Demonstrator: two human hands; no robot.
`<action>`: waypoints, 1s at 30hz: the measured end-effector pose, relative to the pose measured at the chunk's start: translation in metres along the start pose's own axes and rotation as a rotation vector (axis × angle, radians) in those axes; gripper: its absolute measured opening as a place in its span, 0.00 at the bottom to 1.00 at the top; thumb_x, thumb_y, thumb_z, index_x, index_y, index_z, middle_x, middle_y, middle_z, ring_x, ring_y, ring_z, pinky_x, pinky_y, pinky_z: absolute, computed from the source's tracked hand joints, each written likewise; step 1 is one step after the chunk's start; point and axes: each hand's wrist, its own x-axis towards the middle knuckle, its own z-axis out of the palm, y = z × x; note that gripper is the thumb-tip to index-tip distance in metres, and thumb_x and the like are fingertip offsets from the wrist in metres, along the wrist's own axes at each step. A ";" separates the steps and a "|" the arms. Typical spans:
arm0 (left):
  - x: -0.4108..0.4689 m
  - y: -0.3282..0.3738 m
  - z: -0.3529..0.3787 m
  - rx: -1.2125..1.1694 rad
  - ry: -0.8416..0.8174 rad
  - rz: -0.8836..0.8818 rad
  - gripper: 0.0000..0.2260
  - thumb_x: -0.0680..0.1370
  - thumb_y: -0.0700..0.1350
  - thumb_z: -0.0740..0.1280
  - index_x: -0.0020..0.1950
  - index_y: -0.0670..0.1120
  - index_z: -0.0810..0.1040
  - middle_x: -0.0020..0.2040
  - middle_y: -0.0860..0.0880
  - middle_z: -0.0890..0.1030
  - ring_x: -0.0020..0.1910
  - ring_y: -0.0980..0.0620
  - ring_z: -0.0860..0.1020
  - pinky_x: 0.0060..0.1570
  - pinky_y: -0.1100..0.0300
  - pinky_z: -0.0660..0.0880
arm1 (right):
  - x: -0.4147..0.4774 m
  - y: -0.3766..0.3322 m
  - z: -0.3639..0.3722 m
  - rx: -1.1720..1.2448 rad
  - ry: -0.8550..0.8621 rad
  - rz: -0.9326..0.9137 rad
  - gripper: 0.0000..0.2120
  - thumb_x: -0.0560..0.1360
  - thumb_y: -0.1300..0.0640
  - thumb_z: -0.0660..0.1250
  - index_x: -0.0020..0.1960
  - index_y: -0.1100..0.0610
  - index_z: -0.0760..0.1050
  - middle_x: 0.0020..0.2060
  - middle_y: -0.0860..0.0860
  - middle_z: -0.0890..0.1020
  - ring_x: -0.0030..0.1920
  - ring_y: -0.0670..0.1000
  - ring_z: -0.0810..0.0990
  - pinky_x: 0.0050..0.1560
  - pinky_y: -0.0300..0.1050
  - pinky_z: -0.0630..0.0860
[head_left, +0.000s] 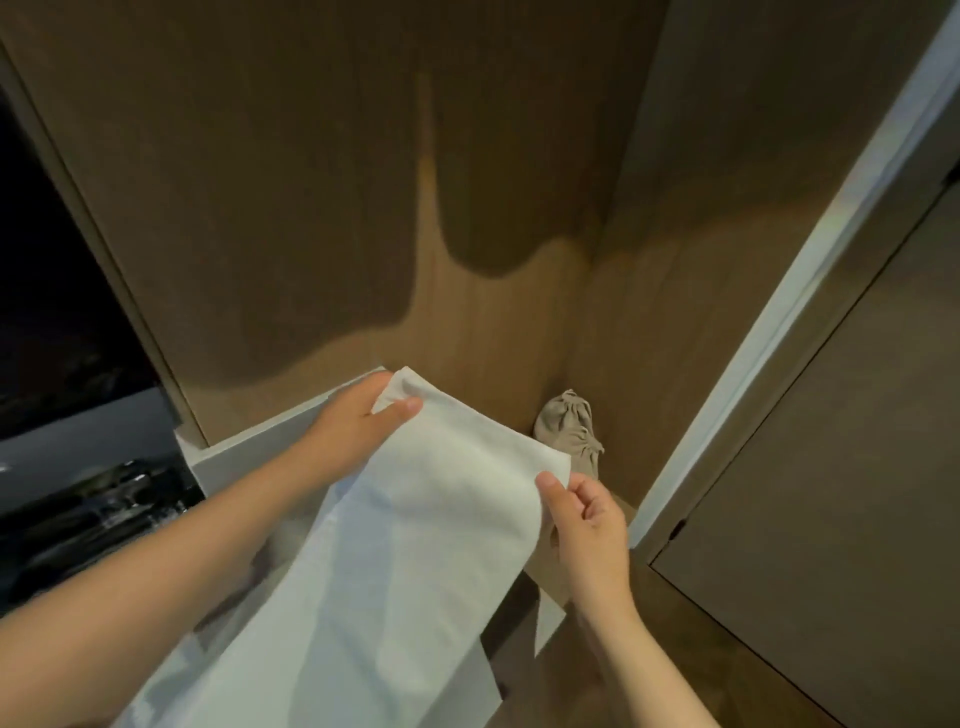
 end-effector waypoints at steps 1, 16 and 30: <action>-0.004 0.009 -0.016 0.009 0.046 0.023 0.05 0.79 0.53 0.64 0.52 0.56 0.77 0.48 0.60 0.79 0.48 0.62 0.77 0.41 0.64 0.70 | 0.000 -0.015 0.007 -0.003 -0.021 -0.043 0.12 0.78 0.50 0.66 0.42 0.58 0.76 0.26 0.44 0.74 0.26 0.42 0.72 0.27 0.31 0.67; -0.058 0.139 -0.211 -0.230 0.606 0.329 0.04 0.78 0.52 0.67 0.49 0.54 0.79 0.44 0.55 0.82 0.39 0.65 0.80 0.32 0.70 0.73 | -0.023 -0.249 0.096 -0.039 -0.074 -0.875 0.09 0.76 0.45 0.68 0.49 0.49 0.79 0.44 0.40 0.84 0.46 0.45 0.84 0.39 0.46 0.84; -0.084 0.193 -0.312 -0.334 0.707 0.593 0.04 0.78 0.52 0.66 0.47 0.56 0.79 0.42 0.59 0.82 0.38 0.62 0.80 0.38 0.60 0.75 | -0.082 -0.355 0.126 -0.537 0.037 -1.367 0.08 0.78 0.45 0.56 0.55 0.40 0.69 0.42 0.31 0.76 0.44 0.40 0.79 0.38 0.26 0.73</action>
